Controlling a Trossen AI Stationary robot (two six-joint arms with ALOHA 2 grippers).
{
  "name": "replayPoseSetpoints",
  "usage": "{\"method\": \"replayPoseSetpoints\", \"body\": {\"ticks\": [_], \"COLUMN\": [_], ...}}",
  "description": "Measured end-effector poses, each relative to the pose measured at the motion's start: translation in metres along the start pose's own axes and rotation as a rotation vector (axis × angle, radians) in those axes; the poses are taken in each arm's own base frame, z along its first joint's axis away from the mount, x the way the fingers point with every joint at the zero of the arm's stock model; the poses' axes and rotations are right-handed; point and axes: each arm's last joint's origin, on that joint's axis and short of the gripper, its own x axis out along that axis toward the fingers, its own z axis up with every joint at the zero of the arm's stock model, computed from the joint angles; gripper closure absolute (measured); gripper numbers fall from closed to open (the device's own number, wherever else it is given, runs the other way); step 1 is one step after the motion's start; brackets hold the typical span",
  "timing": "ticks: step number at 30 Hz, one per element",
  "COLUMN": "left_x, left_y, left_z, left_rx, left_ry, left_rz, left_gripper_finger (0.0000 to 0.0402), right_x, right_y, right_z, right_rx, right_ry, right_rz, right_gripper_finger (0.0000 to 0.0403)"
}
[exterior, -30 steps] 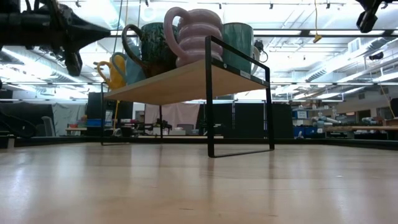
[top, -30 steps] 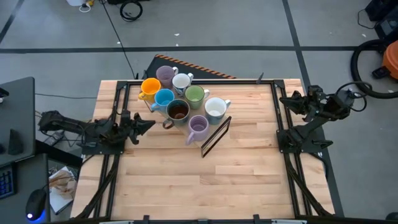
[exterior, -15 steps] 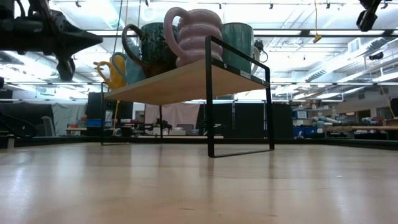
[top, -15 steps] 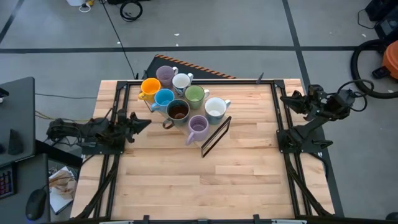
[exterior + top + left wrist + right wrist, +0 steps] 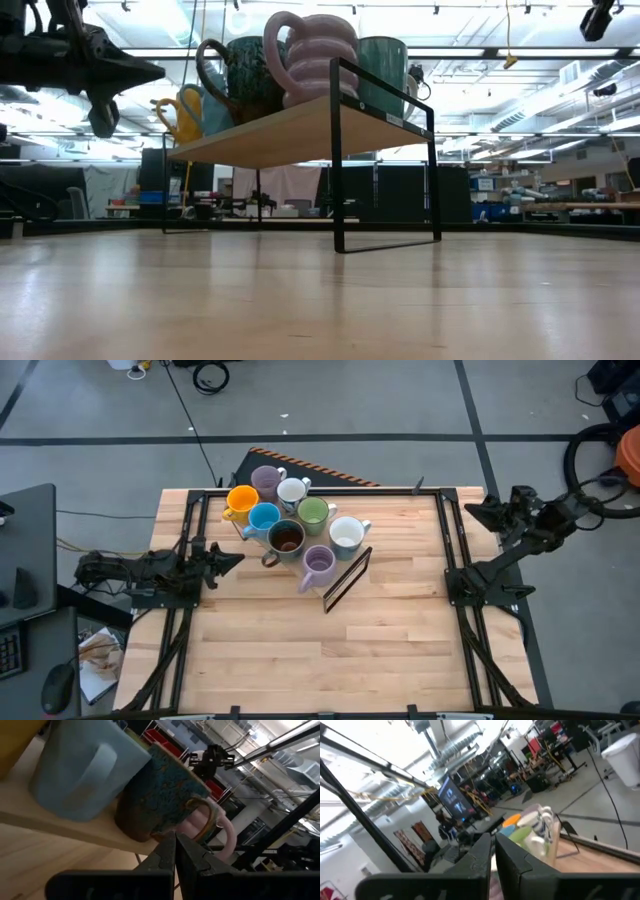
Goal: Place coffee mugs
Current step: Return to Home Position
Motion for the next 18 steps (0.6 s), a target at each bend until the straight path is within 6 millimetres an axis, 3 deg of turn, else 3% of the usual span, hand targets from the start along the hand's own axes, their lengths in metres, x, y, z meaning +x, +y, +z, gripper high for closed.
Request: {"method": "replayPoseSetpoints", "body": {"ticks": [6, 18], "left_x": [0.000, 0.000], "left_y": [0.002, 0.004], "left_z": [-0.001, 0.000], "left_rx": [-0.017, -0.052], "left_ry": [-0.003, -0.042], "left_rz": [0.043, 0.084], "left_gripper_finger": [0.0393, 0.0393], "right_x": [0.012, 0.043], "right_y": [-0.004, -0.009], "right_z": [-0.029, -0.104], "right_rx": [0.009, 0.094], "right_ry": [0.049, -0.027], "right_rz": [-0.061, 0.031], "right_gripper_finger": [0.0383, 0.0391]}}
